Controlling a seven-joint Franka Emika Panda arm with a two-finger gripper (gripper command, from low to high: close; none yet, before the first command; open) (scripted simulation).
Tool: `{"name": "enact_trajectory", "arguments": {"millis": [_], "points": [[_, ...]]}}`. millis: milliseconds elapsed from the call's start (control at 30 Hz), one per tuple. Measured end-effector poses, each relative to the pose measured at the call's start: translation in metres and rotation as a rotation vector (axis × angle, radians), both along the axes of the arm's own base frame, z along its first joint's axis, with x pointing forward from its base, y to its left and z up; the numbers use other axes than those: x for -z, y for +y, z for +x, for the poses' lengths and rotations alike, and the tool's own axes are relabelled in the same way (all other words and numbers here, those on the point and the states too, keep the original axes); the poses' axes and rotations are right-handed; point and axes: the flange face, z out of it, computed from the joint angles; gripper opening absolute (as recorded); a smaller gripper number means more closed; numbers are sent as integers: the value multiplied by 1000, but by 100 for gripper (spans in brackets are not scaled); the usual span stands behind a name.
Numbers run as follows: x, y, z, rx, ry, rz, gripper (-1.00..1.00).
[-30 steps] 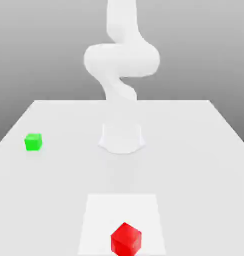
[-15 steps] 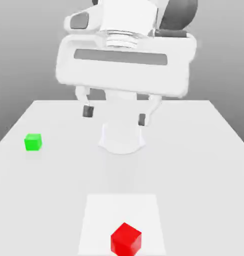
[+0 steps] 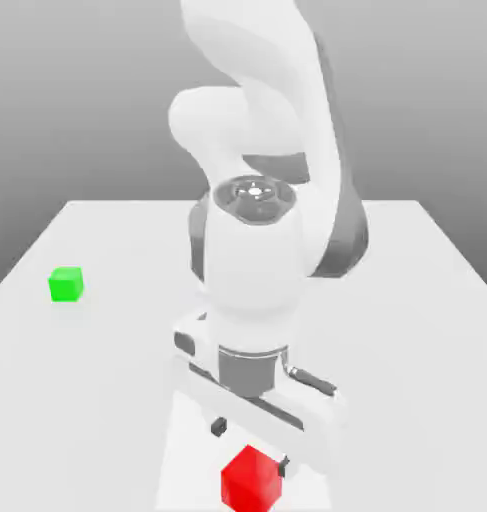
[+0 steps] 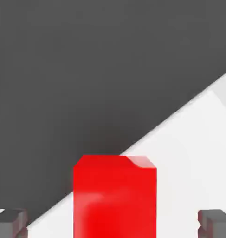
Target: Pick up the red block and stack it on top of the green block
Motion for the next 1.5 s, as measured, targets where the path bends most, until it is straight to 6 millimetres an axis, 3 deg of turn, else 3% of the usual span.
{"name": "enact_trajectory", "arguments": {"millis": [33,233,300,400,433,567,667,767,833,933,1133,1300,1367,1500], "points": [[11,0,-1,0,1,0,-100],[16,0,-1,0,-1,0,-100],[3,0,0,1,-1,1,-100],[-33,0,0,1,-1,0,-100],[-43,-7,-2,10,1,-4,-100],[-53,-103,-30,160,15,-53,-100],[-60,-178,-68,293,27,-82,-100],[-68,-255,-125,462,42,-100,-100],[-72,-293,-167,564,49,-105,-100],[-79,-333,-232,705,56,-103,-100],[-87,-365,-349,931,47,-71,-100],[-87,-361,-449,1147,14,-16,-100],[-85,-358,-466,1187,0,-1,-100],[-79,-357,-469,1199,-17,11,-100]]}}
